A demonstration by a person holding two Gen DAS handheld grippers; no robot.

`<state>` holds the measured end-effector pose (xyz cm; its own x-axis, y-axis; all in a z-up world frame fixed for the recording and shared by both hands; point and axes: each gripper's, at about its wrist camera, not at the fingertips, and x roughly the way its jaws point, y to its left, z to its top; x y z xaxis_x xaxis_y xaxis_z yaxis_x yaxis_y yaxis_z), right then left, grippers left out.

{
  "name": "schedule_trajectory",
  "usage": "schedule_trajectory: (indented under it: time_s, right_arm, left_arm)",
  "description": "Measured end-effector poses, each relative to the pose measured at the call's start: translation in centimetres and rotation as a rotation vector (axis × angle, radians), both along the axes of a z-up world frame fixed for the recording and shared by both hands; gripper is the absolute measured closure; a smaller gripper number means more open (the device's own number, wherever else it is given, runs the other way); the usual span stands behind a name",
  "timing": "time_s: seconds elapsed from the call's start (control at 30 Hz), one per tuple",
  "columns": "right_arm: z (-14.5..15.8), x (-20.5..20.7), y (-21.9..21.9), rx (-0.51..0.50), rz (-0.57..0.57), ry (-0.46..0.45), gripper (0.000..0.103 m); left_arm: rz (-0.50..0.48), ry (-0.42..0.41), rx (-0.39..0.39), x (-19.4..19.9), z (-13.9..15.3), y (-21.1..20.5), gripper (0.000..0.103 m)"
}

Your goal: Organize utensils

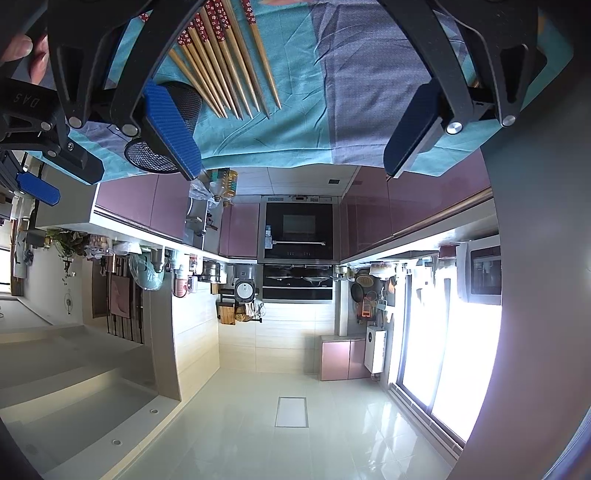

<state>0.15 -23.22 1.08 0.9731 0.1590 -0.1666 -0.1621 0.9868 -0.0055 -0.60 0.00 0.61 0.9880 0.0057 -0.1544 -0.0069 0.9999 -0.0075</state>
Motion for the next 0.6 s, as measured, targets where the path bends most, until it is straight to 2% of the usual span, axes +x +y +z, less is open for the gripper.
schedule_trajectory:
  time_s: [0.6]
  right_arm:
    - [0.24,-0.14,0.04,0.001,-0.004,-0.005,0.006]
  left_arm:
    - [0.001,0.004,-0.002,-0.23,-0.01,0.06,0.006]
